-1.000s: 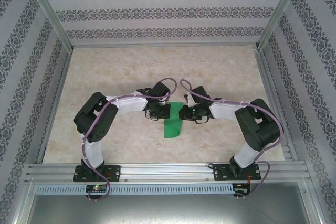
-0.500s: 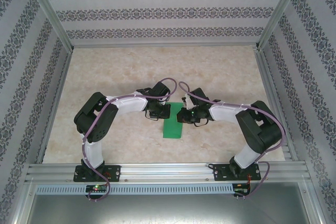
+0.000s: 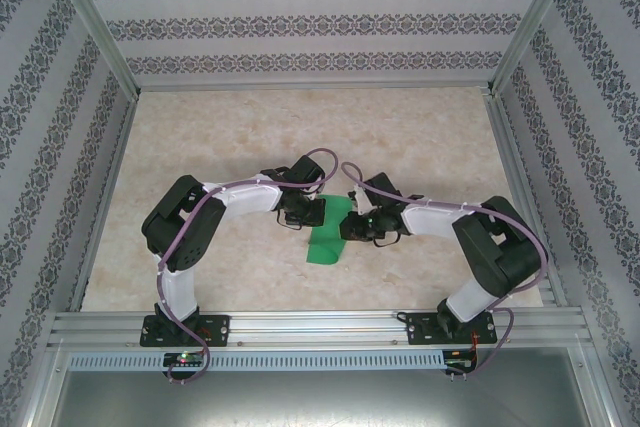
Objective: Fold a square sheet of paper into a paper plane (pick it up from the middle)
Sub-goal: Fold the square sheet of paper in half at the center of the table.
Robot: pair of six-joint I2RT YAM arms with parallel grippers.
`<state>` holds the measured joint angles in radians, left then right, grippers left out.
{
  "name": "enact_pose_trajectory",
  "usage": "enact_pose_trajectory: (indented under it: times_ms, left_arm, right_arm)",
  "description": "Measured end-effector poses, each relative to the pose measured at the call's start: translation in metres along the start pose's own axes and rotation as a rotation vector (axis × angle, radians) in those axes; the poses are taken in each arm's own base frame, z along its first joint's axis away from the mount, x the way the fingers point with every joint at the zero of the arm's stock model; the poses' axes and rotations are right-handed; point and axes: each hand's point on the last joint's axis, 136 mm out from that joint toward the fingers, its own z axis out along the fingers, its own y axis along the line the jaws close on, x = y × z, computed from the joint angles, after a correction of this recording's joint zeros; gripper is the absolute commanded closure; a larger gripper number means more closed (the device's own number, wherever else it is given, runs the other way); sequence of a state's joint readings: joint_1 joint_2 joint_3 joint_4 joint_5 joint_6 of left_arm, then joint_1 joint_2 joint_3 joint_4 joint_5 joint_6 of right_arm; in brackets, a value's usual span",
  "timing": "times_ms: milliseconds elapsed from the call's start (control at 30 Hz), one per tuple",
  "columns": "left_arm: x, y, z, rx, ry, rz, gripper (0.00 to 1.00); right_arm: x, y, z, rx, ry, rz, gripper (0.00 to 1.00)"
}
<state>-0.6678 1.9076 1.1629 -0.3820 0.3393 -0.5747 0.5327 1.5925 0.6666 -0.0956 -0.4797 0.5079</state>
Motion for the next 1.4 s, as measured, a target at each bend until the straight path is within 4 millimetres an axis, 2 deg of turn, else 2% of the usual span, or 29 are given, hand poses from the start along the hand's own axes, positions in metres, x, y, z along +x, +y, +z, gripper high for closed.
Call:
enact_pose_trajectory:
  times_ms: [200,400,533,667,833,1400]
  left_arm:
    - [0.0,0.0,0.0,0.0,0.001,0.0,0.9]
    - [0.0,0.0,0.0,0.0,0.001,0.0,0.9]
    - [0.0,0.0,0.0,-0.003,0.006,0.002,0.9]
    - [0.0,0.0,0.0,-0.005,0.009,0.001,0.9]
    - [-0.001,-0.001,0.0,-0.007,0.014,-0.001,0.9]
    - [0.0,-0.002,0.001,-0.008,0.034,0.006,0.9]
  right_arm:
    - [0.013,-0.003,-0.01,0.009,0.016,0.029,0.84]
    - [-0.006,0.017,-0.02,-0.044,-0.038,0.047,0.83]
    - [-0.015,0.029,-0.009,-0.06,-0.027,0.03,0.83]
    - [-0.003,0.027,0.005,-0.044,0.026,0.026,0.83]
    - [0.008,0.018,0.011,-0.031,0.054,0.032,0.83]
    - [0.038,0.005,-0.007,-0.001,0.058,0.007,0.83]
